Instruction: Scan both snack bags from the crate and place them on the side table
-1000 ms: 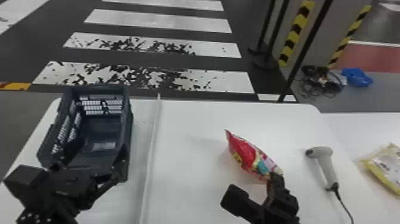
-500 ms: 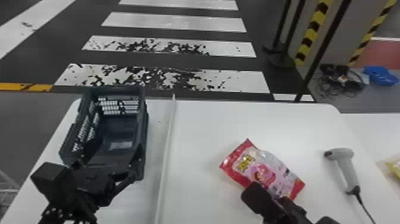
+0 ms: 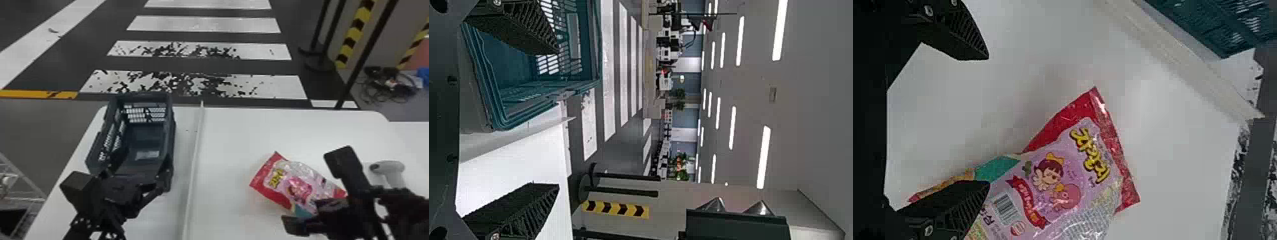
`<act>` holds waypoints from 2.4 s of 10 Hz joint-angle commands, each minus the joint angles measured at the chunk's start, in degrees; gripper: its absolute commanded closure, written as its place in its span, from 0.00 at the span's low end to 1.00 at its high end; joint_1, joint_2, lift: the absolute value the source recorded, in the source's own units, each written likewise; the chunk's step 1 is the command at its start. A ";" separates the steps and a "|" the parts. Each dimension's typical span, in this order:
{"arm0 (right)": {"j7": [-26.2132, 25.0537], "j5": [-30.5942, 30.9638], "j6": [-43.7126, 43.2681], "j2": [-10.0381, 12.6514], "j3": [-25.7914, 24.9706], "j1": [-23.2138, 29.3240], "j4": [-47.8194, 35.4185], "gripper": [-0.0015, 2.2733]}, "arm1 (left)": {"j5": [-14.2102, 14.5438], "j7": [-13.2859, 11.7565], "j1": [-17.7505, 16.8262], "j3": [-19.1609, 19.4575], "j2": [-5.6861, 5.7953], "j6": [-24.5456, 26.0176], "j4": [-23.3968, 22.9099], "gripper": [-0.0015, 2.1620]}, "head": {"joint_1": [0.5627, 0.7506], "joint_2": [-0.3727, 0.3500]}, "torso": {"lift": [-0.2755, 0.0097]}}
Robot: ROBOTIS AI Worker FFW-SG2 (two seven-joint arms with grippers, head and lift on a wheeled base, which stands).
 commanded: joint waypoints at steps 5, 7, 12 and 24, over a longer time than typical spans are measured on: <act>2.52 -31.98 -11.24 4.08 -26.78 -4.52 16.46 0.03 | 0.00 -0.27 -0.09 -0.09 -0.09 0.00 0.35 0.02 | 0.70 0.49 | 0.63; 4.98 -31.98 -19.50 5.48 -27.75 -5.13 21.91 0.09 | 0.00 -0.27 -0.09 -0.09 -0.09 0.00 0.44 0.02 | 0.70 0.46 | 0.63; 6.12 -23.36 -27.59 5.83 -26.25 -6.10 27.27 0.99 | 0.00 -0.27 -0.18 -0.09 -0.09 0.00 0.88 0.02 | 0.70 0.41 | 0.63; 12.63 -21.96 -14.05 4.69 -19.49 -1.00 18.83 0.99 | -0.09 -0.27 -0.35 -0.26 -0.09 0.18 1.32 0.02 | 0.70 0.46 | 0.63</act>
